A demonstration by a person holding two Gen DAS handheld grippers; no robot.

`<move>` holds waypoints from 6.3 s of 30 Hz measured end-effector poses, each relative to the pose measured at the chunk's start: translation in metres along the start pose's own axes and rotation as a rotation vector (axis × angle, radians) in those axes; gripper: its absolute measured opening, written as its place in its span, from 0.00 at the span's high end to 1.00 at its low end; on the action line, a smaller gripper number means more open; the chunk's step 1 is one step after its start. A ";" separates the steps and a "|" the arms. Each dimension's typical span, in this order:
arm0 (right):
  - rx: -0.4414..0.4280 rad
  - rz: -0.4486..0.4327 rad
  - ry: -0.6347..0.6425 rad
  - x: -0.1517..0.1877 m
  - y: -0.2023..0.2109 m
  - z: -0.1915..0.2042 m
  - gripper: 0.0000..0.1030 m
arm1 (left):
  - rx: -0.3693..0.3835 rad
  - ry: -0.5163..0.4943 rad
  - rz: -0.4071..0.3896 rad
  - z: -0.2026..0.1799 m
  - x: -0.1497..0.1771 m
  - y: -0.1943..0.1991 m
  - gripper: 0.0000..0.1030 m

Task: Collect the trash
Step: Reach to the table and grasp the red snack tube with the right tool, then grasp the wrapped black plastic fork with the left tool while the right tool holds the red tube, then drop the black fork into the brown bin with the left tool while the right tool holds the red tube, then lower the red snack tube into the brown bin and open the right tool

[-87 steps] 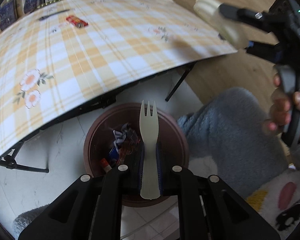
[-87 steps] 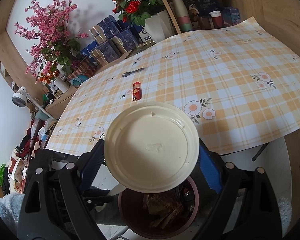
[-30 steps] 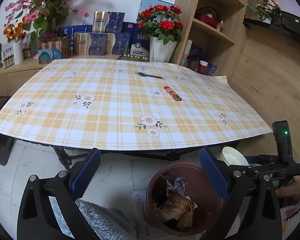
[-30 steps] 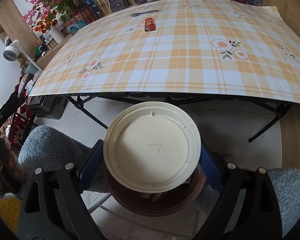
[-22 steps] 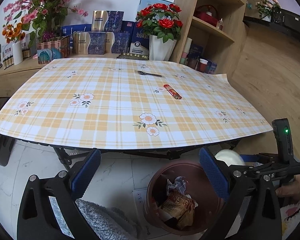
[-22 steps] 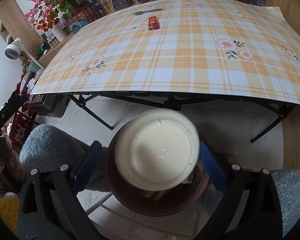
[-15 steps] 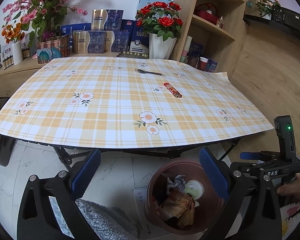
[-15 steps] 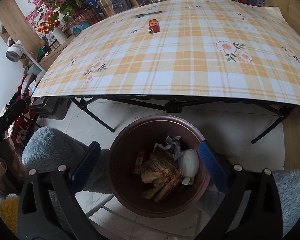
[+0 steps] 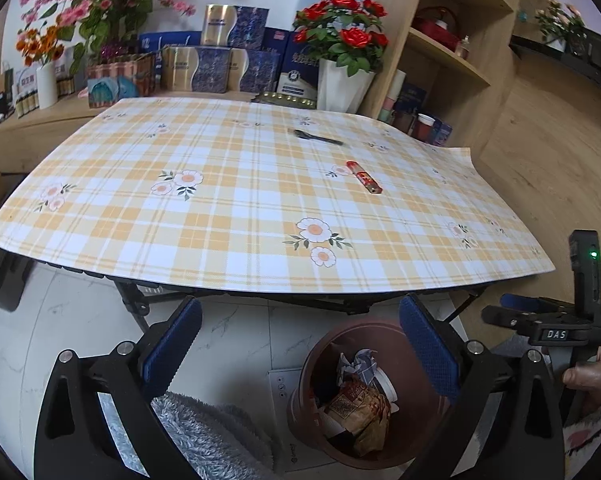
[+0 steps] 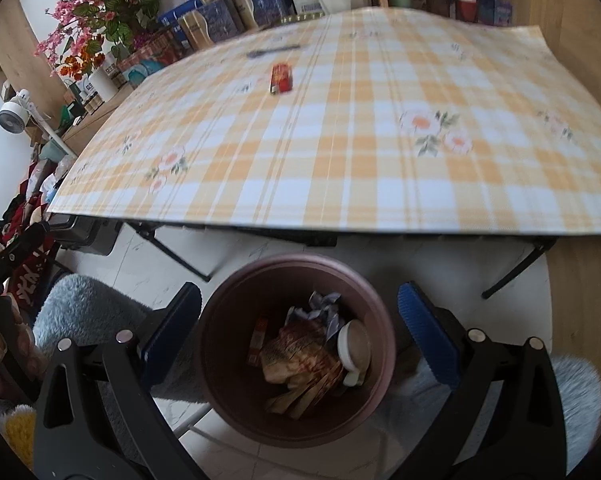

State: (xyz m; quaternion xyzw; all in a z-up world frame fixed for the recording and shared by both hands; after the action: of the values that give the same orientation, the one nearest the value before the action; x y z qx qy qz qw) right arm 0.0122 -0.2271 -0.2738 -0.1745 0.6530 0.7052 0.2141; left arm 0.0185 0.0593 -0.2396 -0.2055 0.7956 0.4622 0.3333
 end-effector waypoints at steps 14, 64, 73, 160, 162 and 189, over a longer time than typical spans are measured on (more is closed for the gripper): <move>0.059 -0.051 -0.020 -0.034 0.011 -0.025 0.06 | 0.018 -0.061 -0.041 -0.010 -0.035 -0.012 0.06; 0.027 0.002 0.153 -0.216 -0.152 0.054 0.74 | 0.085 0.022 0.019 0.053 -0.155 -0.139 0.06; -0.015 -0.054 0.008 -0.221 -0.125 0.000 0.74 | 0.137 -0.139 0.077 0.043 -0.224 -0.237 0.06; -0.119 -0.127 -0.132 -0.041 0.053 -0.037 0.74 | 0.294 -0.423 0.738 -0.118 0.054 -0.147 0.95; -0.119 -0.122 -0.133 -0.040 0.052 -0.038 0.74 | 0.297 -0.421 0.739 -0.119 0.056 -0.149 0.91; -0.104 0.182 0.098 0.030 -0.031 0.030 0.74 | -0.061 -0.090 0.059 -0.046 -0.056 -0.011 0.06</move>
State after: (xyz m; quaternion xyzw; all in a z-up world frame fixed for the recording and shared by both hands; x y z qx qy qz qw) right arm 0.0039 -0.1937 -0.3133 -0.1595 0.6384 0.7452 0.1077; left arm 0.0487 0.0144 -0.1893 -0.1711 0.7711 0.5047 0.3485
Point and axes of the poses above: each gripper's, at about its wrist camera, not at the fingertips, and y roughly against the way its jaws point, z to its left, x to its underside, the point moved 3 cm from there along -y, roughly the way its jaws point, and after that the axes turned 11 degrees about x, right-handed, at the moved point
